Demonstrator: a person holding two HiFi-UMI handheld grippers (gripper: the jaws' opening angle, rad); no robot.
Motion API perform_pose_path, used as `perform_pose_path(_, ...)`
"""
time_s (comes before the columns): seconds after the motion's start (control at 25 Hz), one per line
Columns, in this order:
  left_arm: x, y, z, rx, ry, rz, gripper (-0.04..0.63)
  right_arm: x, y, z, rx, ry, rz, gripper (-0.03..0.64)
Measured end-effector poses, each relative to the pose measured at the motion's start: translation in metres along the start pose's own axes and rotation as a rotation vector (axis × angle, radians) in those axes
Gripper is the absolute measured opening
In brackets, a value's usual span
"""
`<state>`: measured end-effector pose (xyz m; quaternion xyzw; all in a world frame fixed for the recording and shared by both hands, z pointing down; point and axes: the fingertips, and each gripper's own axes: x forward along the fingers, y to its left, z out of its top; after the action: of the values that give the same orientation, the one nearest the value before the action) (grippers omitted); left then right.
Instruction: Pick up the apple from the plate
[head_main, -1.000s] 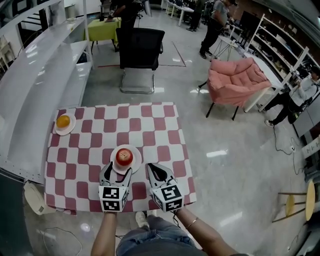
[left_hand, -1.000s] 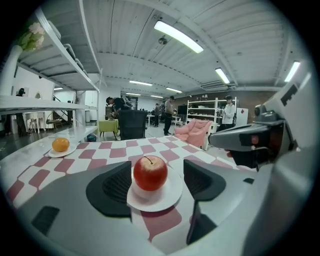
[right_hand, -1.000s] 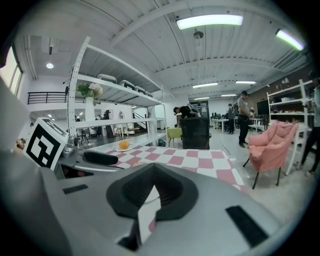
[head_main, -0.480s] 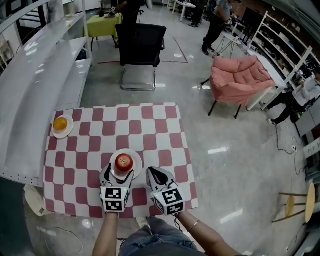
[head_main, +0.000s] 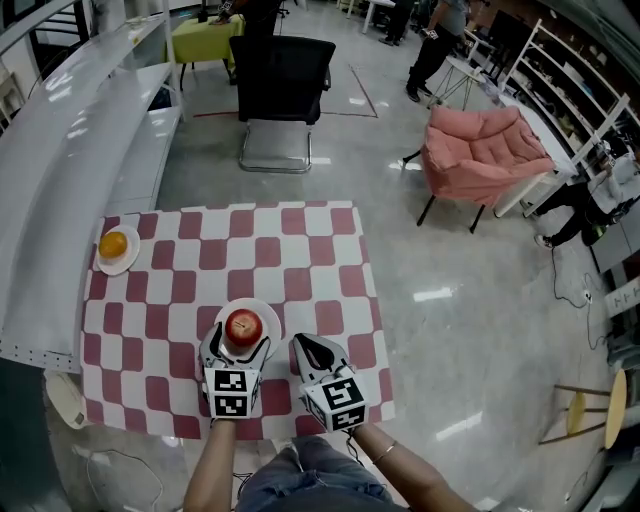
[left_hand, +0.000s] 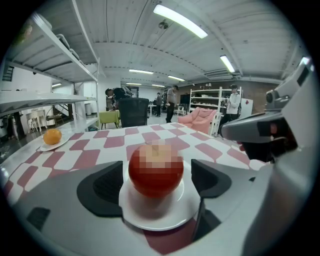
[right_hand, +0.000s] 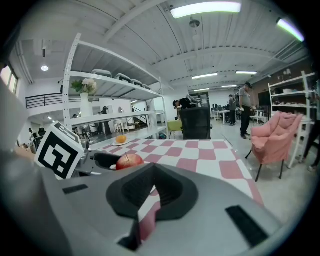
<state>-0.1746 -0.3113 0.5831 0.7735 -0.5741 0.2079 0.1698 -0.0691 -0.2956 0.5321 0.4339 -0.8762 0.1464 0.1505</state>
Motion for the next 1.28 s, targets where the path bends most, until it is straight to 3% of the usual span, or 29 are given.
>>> perform_pose_path(1.28,0.029,0.006,-0.001,0.023,0.041,0.016,0.407,0.012,-0.014,-0.014,0.022,0.048,-0.013,0.011)
